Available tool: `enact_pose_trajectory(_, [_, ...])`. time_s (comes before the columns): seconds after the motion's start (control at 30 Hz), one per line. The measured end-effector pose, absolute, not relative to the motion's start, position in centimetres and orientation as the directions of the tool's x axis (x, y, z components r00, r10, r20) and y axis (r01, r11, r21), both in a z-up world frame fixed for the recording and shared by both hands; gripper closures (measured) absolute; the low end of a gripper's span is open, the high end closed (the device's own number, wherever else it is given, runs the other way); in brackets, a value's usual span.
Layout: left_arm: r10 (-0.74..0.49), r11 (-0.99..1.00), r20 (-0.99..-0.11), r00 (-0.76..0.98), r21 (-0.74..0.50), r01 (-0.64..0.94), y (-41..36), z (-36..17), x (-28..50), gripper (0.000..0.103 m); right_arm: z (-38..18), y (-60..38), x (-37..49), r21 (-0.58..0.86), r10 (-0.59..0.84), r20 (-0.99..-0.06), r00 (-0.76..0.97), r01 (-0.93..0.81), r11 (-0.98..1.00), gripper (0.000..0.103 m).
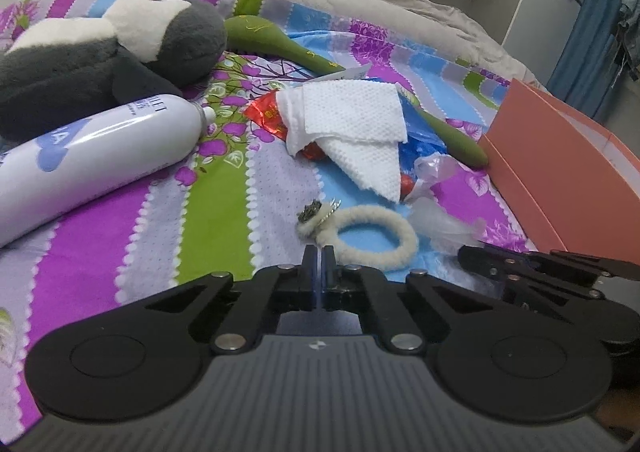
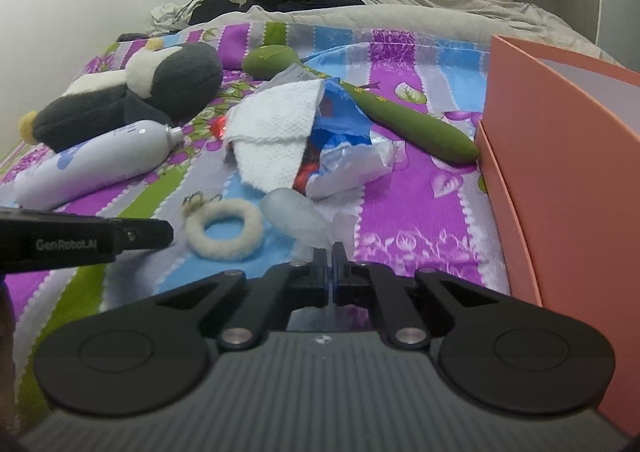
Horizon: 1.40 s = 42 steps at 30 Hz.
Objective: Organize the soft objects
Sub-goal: 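Grasp the white fuzzy ring keychain with the left tool while the right tool grasps the clear plastic piece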
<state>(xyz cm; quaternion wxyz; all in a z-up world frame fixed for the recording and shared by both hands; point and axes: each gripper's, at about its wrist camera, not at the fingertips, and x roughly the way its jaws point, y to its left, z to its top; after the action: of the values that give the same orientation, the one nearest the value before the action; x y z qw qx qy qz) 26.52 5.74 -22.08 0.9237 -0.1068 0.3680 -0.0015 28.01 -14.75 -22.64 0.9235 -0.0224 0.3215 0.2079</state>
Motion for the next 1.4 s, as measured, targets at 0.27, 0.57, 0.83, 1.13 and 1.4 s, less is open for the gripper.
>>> enact_pose_trajectory(0.27, [-0.08,0.977,-0.666,0.742,-0.2,-0.074,5.7,-20.7,23.7,0.102,-21.4,-15.9,24.6,0.119,0.373,-0.605,0.703,-0.384,0.916,0.097])
enact_pose_trajectory(0.57, [-0.083,0.962,-0.667,0.741,-0.248,-0.115,6.3,-19.5,20.3,0.102,-20.2,-17.3,20.8,0.172,0.401,-0.607,0.687,-0.379,0.909,0.097])
enact_pose_trajectory(0.83, [-0.079,0.959,-0.683,0.726,-0.25,-0.131,6.9,-19.3,18.4,0.102,-20.1,-17.4,18.5,0.181,0.413,-0.639,0.649,-0.395,0.901,0.096])
enact_pose_trajectory(1.13, [-0.142,0.939,-0.683,0.717,-0.323,-0.121,7.6,-20.3,19.1,0.101,-20.3,-17.2,18.2,0.191,0.425,-0.648,0.632,-0.405,0.894,0.081])
enact_pose_trajectory(1.4, [-0.158,0.946,-0.695,0.702,-0.309,-0.093,7.1,-21.2,23.0,0.088,-20.6,-17.0,19.0,0.149,0.402,-0.63,0.664,-0.405,0.902,0.054])
